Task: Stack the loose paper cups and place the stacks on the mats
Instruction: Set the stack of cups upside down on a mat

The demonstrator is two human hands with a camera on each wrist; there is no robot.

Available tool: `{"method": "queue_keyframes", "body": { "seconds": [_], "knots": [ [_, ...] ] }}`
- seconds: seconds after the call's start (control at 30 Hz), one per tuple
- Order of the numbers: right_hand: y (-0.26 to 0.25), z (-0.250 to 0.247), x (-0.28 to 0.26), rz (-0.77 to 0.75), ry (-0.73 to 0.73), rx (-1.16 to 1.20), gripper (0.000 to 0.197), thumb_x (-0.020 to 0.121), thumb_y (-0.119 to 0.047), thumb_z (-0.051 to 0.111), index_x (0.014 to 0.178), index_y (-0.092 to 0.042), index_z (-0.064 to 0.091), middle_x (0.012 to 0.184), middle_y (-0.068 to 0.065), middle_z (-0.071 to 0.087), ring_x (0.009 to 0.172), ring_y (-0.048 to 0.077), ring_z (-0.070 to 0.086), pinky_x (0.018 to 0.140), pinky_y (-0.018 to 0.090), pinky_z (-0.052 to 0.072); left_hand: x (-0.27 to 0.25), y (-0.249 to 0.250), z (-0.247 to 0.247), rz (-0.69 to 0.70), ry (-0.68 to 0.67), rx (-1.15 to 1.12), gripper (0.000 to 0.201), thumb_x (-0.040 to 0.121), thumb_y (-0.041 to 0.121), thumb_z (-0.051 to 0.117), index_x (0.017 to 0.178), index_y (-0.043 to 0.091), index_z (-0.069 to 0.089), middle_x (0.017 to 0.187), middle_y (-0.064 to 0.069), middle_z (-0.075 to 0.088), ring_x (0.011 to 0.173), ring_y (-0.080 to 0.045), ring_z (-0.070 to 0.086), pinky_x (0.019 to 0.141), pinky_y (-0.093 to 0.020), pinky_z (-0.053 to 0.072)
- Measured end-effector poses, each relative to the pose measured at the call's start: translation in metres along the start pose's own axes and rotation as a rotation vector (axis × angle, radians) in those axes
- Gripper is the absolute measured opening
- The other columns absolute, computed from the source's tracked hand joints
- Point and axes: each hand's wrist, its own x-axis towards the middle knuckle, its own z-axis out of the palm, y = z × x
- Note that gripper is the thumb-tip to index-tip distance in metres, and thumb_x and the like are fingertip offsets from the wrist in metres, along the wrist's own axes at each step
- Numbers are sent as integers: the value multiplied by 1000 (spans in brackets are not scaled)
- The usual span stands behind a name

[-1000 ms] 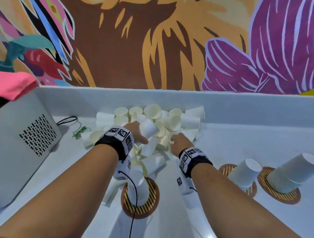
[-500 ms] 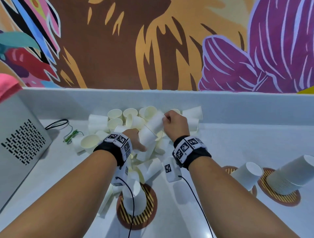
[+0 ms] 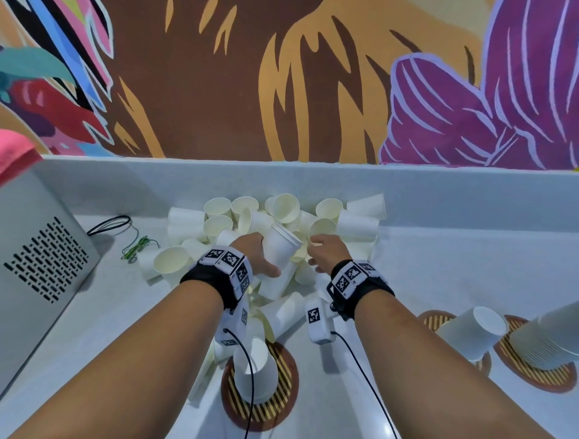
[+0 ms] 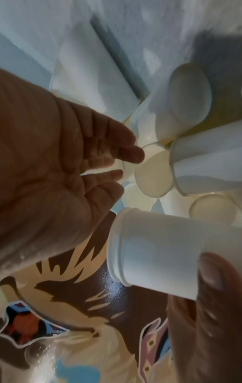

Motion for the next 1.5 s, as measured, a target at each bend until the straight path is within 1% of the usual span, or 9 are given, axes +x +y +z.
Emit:
{"method": "queue_keyframes", "body": {
  "seconds": [0.17,0.3,0.43,0.67,0.9,1.03,1.17,1.33,1.5],
  "knots": [
    [-2,2,1,-119,44,15,34,84,-12,50,113,-27,57,123,2,55,100,24,64,88,42,54,0,-1,-2,-22,-2,37,67,66,42,84,115,11,51,108,-5,61,95,-24,57,82,-34,47],
    [-7,3,4,-118,-77,-48,58,86,-10,50,141,-26,41,141,-2,42,113,25,59,94,41,51,-2,0,0,-43,1,50,70,64,43,84,117,12,50,111,-5,61,102,-25,58,87,-36,48],
    [-9,2,4,-128,11,-72,56,86,-5,50,140,-17,43,150,-2,36,129,24,46,108,38,40,-6,-2,-2,-63,5,49,70,64,41,85,117,13,50,111,-5,61,103,-25,58,88,-37,49],
    [-44,-19,-25,-417,355,45,28,89,-3,48,108,-10,68,119,6,60,110,20,57,100,28,44,-13,-10,-12,-127,47,88,69,61,40,86,115,12,53,105,-4,62,98,-25,60,84,-36,51],
    [-61,-2,-48,-425,107,189,29,79,4,52,77,-16,72,84,-3,68,87,18,65,87,29,52,-22,-13,-8,-77,106,-28,61,59,41,87,105,15,55,95,-1,61,84,-21,58,72,-31,45],
    [-54,5,-51,-376,31,314,35,73,8,51,64,-21,67,100,0,72,89,25,67,81,34,53,-29,-22,-5,-73,120,-89,62,62,39,86,109,16,54,98,0,60,87,-21,56,75,-31,43],
    [-36,5,-42,-381,186,12,27,83,1,47,85,-18,65,105,2,65,96,21,62,88,32,49,-36,-29,-4,-96,106,-72,63,62,35,88,111,14,53,100,-2,62,90,-22,56,82,-34,47],
    [8,19,-42,-118,-202,-621,31,88,-15,51,118,-21,53,121,8,54,111,28,54,92,36,47,-43,-31,-7,-108,110,-49,66,60,30,88,112,14,52,100,-3,61,89,-24,57,81,-35,48],
    [27,40,-65,-336,-343,-740,60,78,-1,56,126,-36,48,138,3,34,124,29,37,105,43,38,-48,-34,-6,-137,110,-33,66,61,29,88,113,12,53,105,-7,65,96,-27,61,84,-37,50]
  ]
}}
